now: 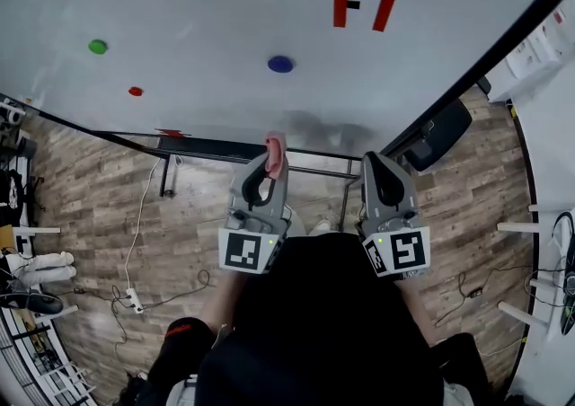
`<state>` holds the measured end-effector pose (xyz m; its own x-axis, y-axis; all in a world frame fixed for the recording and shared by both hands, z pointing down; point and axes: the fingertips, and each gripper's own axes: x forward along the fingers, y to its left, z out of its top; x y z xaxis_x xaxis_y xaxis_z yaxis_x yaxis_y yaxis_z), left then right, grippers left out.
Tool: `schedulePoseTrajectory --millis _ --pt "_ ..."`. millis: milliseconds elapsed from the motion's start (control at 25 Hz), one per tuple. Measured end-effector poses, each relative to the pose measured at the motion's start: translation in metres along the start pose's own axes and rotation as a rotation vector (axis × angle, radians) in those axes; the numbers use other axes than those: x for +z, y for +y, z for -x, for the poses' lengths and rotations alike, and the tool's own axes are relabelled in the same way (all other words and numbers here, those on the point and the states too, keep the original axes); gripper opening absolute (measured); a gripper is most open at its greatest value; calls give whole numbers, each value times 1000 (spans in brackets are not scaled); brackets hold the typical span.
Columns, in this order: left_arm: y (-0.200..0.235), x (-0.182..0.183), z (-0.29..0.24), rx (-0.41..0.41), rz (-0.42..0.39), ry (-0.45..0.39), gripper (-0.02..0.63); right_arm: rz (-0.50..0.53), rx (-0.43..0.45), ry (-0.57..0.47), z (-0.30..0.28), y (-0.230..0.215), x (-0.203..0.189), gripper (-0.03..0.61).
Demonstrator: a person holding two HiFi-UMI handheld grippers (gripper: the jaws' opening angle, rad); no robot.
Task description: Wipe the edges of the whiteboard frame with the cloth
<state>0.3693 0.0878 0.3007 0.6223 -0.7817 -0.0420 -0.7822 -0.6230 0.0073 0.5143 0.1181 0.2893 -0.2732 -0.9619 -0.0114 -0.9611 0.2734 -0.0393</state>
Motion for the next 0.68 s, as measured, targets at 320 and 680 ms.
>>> schedulePoseTrajectory --millis 320,680 --pt "3 -2 4 21 -4 12 48 -4 16 -3 -4 -1 -1 0" --pt "16 -2 9 46 0 24 48 -9 54 3 -18 17 -4 0"
